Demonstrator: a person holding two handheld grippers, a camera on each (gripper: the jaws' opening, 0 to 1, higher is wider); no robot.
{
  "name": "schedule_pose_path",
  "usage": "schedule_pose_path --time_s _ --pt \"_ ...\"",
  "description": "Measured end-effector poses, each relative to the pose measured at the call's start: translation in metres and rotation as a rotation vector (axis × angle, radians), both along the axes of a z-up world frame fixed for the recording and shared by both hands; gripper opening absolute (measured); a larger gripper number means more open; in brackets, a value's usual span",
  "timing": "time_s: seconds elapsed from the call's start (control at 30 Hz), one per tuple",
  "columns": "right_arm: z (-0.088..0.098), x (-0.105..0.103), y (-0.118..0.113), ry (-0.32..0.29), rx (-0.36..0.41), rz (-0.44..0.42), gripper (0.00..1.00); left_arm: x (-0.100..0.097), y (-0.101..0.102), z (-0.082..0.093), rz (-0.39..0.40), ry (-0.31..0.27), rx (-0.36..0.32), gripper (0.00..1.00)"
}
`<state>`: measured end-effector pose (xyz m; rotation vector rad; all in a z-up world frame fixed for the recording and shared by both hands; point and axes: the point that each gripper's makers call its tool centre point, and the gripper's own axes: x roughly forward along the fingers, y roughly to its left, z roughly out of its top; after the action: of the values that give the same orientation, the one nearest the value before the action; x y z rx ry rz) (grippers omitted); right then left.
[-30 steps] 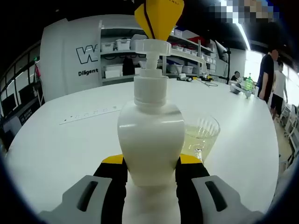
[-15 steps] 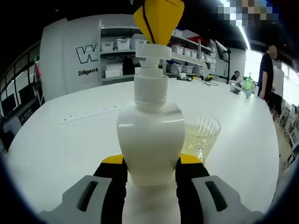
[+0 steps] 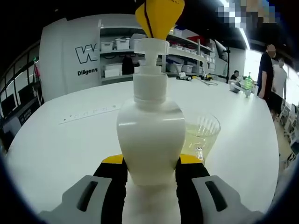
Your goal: Hold the bottle steady, press the pump all the way down and release, and repeat the specified number of times to dispense into the cup
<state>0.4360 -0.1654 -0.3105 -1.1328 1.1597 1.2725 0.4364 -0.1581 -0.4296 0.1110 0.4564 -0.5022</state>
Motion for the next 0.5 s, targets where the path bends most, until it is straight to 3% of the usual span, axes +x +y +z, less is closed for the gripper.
schedule_pose_path --time_s 0.07,0.1,0.3,0.37,0.5 --pt "0.0004 -0.0027 -0.0009 -0.004 0.02 -0.045 0.0 -0.0005 -0.0001 -0.0001 -0.002 0.002 0.002 0.39" --pt "0.0006 -0.0025 -0.0002 -0.006 0.03 -0.017 0.0 -0.0003 -0.0002 -0.0005 -0.002 0.002 0.004 0.39" --pt "-0.0006 0.0004 0.002 -0.004 0.038 -0.043 0.0 -0.0007 0.0 -0.0014 -0.002 0.007 0.01 0.39" --pt "-0.0003 -0.0017 0.0022 -0.02 0.031 0.006 0.0 -0.0009 -0.0001 -0.0011 -0.004 0.008 0.012 0.39" --pt "0.0024 0.0033 0.0013 -0.019 0.044 -0.032 0.0 -0.0015 -0.0002 -0.0009 -0.003 0.009 0.013 0.39"
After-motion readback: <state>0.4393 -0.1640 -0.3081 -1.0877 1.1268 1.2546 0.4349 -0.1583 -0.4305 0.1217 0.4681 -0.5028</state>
